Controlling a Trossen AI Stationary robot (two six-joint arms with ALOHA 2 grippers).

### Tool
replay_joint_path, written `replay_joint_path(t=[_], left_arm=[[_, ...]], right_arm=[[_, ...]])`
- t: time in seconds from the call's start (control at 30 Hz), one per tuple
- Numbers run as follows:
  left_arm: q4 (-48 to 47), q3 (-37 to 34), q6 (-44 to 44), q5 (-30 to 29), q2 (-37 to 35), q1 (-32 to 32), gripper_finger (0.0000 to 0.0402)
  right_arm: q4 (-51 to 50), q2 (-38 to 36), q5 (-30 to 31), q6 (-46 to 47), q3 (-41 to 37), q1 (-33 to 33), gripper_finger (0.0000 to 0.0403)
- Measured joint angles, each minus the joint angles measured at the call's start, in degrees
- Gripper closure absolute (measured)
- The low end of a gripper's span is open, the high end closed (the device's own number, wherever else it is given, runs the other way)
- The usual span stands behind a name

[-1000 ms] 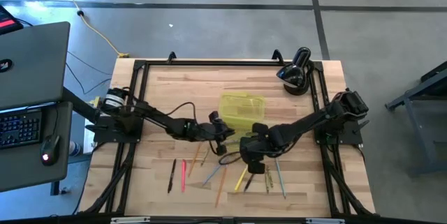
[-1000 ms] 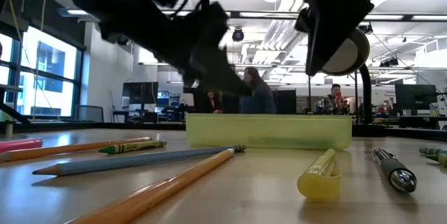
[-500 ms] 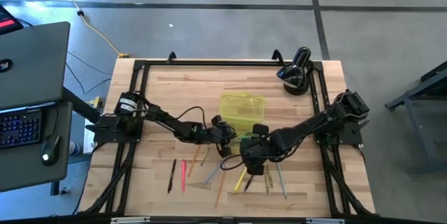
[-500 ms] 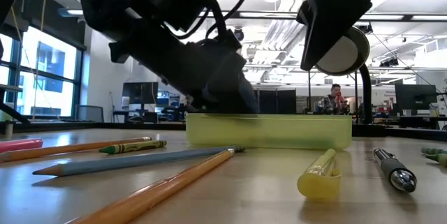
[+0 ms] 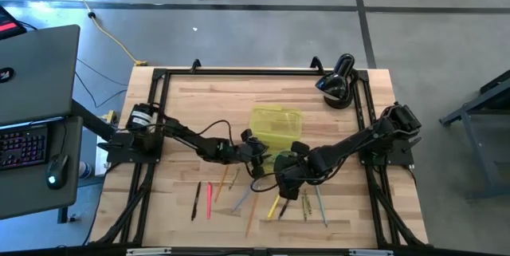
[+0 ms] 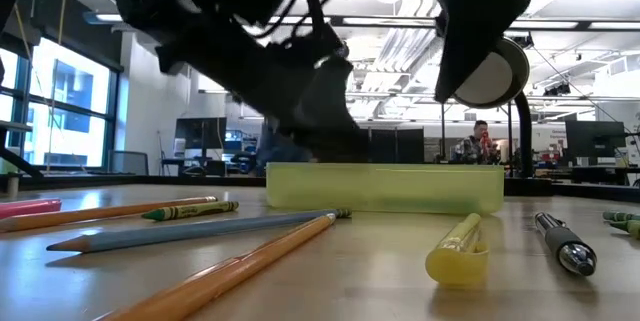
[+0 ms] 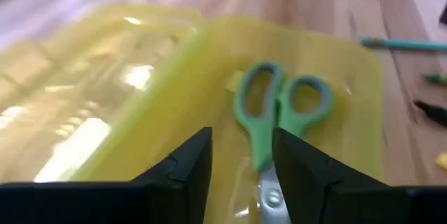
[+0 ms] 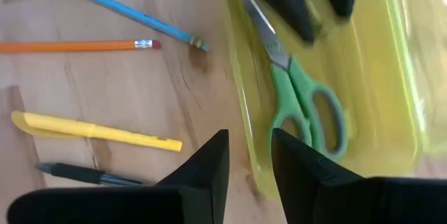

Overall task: Pick & place school supplies into a supply box
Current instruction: Put the blue pencil into the yellow supply box

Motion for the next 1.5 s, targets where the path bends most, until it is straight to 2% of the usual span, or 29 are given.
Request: replay_joint_path(t=[0.2,0.4,0.53,0.67,0.8,1.0,1.07,1.23,1.5], left_arm=[[0.01,0.01,5.11,-1.90,-5.66,0.00,0.0227],[-2.85,-0.02,5.37,-3.04,-10.64,0.00,0.0229],[-6.40,-0.02,5.71,-3.10,-13.34,-0.04,0.0230],[-9.80,-0.02,5.71,-3.23,-15.12,-0.04,0.0230],[-10.25,-0.02,4.57,-3.23,-15.51,-0.04,0.0230],[-10.28,-0.02,2.25,-3.23,-15.51,-0.04,0.0230],[-10.25,-0.02,2.24,-3.63,-15.51,-0.04,0.0230],[-9.34,-0.02,2.21,-4.10,-15.51,-0.04,0.0230],[-5.94,-0.02,2.20,-3.90,-15.51,-0.04,0.0230]], right_arm=[[-11.04,0.00,-5.39,14.45,0.00,4.28,0.0316],[-16.84,0.00,-9.12,31.21,0.00,10.15,0.0315],[-19.09,0.00,-8.94,34.06,0.00,12.24,0.0315],[-21.06,0.00,-4.74,38.87,0.00,12.78,0.0315],[-21.22,-0.02,-2.86,43.93,0.00,14.72,0.0315],[-21.09,0.14,2.20,57.29,0.00,20.16,0.0315],[-20.28,0.74,2.40,58.00,0.00,21.96,0.0315],[-16.00,3.32,2.12,58.79,-0.02,24.76,0.0315],[-12.91,9.67,-2.90,64.72,-0.02,25.03,0.0315]])
